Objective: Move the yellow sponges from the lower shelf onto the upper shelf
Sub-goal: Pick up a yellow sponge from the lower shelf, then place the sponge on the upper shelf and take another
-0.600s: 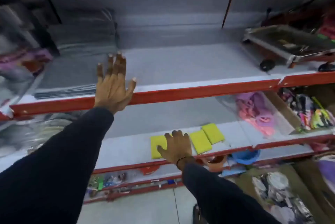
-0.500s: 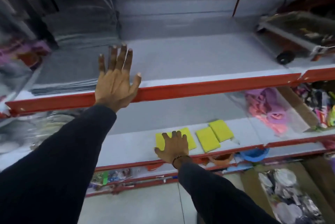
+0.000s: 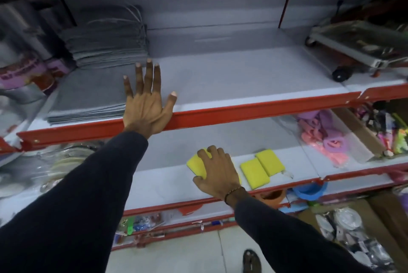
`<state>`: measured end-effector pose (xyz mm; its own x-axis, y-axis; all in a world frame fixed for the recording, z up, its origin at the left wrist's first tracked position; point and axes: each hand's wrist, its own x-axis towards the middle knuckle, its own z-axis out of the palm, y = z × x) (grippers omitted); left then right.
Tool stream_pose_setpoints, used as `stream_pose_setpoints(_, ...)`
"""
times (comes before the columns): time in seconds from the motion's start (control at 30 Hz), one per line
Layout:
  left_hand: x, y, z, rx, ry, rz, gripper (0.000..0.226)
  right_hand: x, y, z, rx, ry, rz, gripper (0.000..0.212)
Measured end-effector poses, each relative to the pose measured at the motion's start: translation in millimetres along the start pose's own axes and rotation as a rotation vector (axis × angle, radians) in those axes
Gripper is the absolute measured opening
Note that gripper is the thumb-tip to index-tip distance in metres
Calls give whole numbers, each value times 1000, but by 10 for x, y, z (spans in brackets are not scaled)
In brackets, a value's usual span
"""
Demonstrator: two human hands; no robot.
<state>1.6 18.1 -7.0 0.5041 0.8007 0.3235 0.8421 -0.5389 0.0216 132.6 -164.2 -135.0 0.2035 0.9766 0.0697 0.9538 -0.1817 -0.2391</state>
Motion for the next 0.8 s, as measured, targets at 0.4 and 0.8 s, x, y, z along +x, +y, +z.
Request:
stream_pose_setpoints(0.4,-77,111,-57,-32,38,-93,78,626,-125,-1822,396,576,131,60)
stream_pose_setpoints(0.8,21,58,-59,29,102,84,78,665,105,-1489,96,910,180,36)
